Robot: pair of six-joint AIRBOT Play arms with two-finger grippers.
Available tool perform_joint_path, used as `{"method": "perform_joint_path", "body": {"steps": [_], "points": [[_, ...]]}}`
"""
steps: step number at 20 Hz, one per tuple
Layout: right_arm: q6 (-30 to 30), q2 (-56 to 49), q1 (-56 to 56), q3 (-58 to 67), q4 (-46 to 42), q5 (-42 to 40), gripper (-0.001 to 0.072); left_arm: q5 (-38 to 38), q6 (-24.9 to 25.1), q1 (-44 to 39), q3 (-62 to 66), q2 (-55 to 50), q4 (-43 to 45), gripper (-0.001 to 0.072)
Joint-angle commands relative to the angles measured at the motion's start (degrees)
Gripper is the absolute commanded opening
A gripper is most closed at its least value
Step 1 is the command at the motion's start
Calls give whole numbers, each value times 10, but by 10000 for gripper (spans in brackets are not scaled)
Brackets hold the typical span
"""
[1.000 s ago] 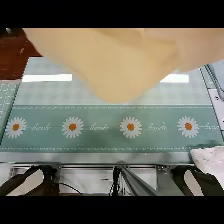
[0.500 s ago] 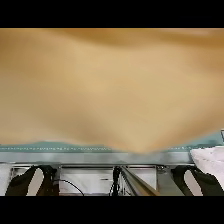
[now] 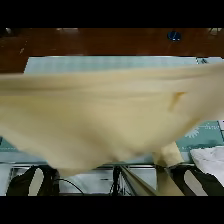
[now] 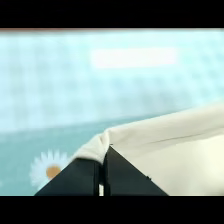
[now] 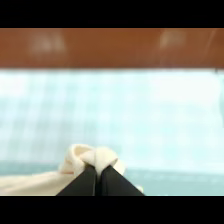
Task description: Fold the shirts.
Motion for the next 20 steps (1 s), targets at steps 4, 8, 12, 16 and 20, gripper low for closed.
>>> {"method": "perform_joint_path", "body": {"steps": [4,8,12,16,20], "points": [[-19,-118,0,-213,36,-134,21,188,88,-2,-351,-12,0,26],[-69,-243,60,-219,65,-261,22,343,138,-37,-403,-128,0,26],[-80,-349,139,-219,25,-424,22,483,165,-73,-403,-260,0,28],[-82,-410,169,-219,23,-570,22,573,165,-83,-403,-350,0,28],[-82,-453,171,-219,26,-572,23,619,164,-107,-403,-414,0,29]]}}
